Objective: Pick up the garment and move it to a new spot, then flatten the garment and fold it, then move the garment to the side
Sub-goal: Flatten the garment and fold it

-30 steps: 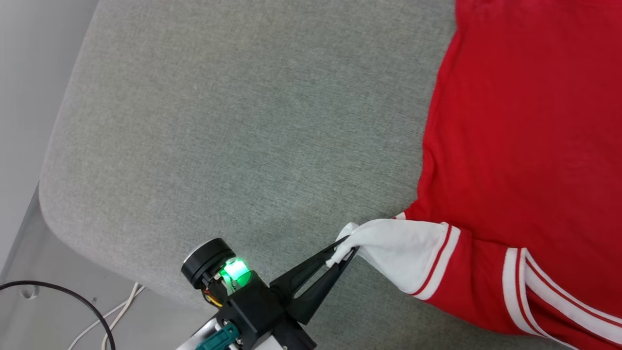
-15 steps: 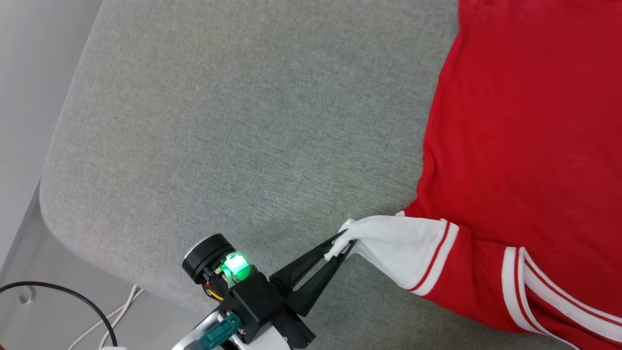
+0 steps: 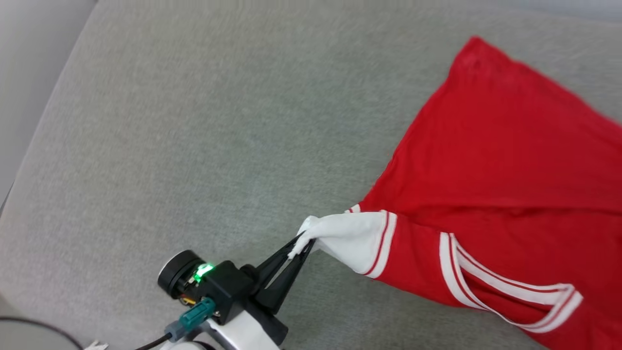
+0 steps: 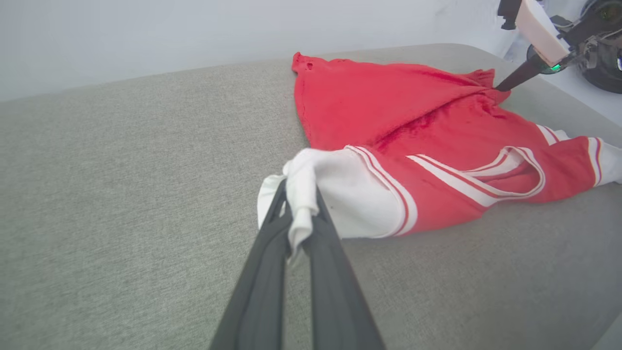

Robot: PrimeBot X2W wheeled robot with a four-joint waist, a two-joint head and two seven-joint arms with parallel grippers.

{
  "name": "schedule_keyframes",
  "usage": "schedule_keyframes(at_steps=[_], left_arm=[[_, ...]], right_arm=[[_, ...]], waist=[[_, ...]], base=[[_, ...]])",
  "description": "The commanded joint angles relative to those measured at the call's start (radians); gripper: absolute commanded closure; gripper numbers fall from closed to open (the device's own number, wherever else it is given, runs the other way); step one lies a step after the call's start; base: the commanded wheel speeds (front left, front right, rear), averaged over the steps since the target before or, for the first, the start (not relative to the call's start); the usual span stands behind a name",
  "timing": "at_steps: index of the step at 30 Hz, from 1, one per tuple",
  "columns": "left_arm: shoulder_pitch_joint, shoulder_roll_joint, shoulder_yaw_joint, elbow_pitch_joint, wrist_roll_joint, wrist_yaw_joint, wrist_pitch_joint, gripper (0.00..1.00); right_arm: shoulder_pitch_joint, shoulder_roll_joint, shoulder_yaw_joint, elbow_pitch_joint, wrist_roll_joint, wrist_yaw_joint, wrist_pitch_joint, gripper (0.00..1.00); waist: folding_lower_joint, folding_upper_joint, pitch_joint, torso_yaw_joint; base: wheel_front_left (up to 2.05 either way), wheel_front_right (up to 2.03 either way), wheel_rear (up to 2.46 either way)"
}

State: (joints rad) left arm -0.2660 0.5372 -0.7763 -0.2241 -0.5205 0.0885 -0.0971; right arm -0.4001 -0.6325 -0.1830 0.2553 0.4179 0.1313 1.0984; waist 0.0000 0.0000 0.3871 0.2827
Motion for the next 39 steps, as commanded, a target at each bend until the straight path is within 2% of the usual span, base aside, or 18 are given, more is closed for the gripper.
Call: schedule_keyframes(at_steps=[1,8,9,10,17,22,26,27,28,29,34,39], left_arm=[[0.021,0.009,0.008,0.013,-0.011,0.007,-0.008,1.00],[0.070,0.015,0.034,0.056,-0.046,0.037,-0.036,1.00],[0.070,0.015,0.034,0.056,-0.046,0.037,-0.036,1.00],[0.081,0.016,0.038,0.068,-0.054,0.043,-0.043,1.00],[0.109,0.007,0.059,0.100,-0.078,0.063,-0.073,1.00],[0.121,-0.007,0.077,0.124,-0.099,0.077,-0.096,1.00],[0.126,-0.024,0.084,0.148,-0.112,0.077,-0.111,1.00],[0.123,-0.027,0.083,0.154,-0.113,0.074,-0.111,1.00],[0.120,-0.031,0.081,0.159,-0.114,0.071,-0.114,1.00],[0.117,-0.034,0.079,0.163,-0.113,0.068,-0.117,1.00],[0.100,-0.037,0.066,0.174,-0.104,0.054,-0.119,1.00],[0.089,-0.034,0.051,0.162,-0.085,0.048,-0.113,1.00]], right_arm=[[0.084,0.015,0.005,-0.005,0.015,-0.001,-0.003,1.00],[0.337,0.058,-0.059,-0.140,0.069,-0.001,-0.040,1.00],[0.337,0.058,-0.059,-0.140,0.069,-0.001,-0.040,1.00],[0.410,0.076,-0.079,-0.176,0.075,-0.001,-0.043,1.00],[0.594,0.152,-0.112,-0.271,0.071,-0.001,-0.052,1.00],[0.678,0.212,-0.100,-0.301,0.065,-0.001,-0.071,1.00],[0.697,0.229,-0.066,-0.293,0.070,-0.001,-0.111,1.00],[0.693,0.227,-0.059,-0.291,0.073,-0.001,-0.127,0.80],[0.686,0.221,-0.054,-0.288,0.075,-0.001,-0.141,0.06],[0.677,0.213,-0.051,-0.286,0.078,-0.001,-0.154,0.00],[0.636,0.150,-0.035,-0.307,0.124,-0.001,-0.182,0.00],[0.566,0.096,-0.047,-0.386,0.179,-0.001,-0.146,0.00]], waist=[[0.0000,0.0000,-0.098,-0.089],[0.0000,0.0000,-0.184,-0.178],[0.0000,0.0000,-0.184,-0.178],[0.0000,0.0000,-0.199,-0.196],[0.0000,0.0000,-0.232,-0.243],[0.0000,0.0000,-0.251,-0.266],[0.0000,0.0000,-0.256,-0.270],[0.0000,0.0000,-0.257,-0.269],[0.0000,0.0000,-0.257,-0.267],[0.0000,0.0000,-0.257,-0.264],[0.0000,0.0000,-0.256,-0.240],[0.0000,0.0000,-0.247,-0.203]], base=[[0.00,0.00,0.00],[0.00,0.00,0.00],[0.00,0.00,0.00],[0.00,0.00,0.00],[0.00,0.00,0.00],[0.00,0.00,0.00],[0.00,0.00,0.00],[0.00,0.00,0.00],[0.00,0.00,0.00],[0.00,0.00,0.00],[0.00,0.00,0.00],[0.00,0.00,0.00]])
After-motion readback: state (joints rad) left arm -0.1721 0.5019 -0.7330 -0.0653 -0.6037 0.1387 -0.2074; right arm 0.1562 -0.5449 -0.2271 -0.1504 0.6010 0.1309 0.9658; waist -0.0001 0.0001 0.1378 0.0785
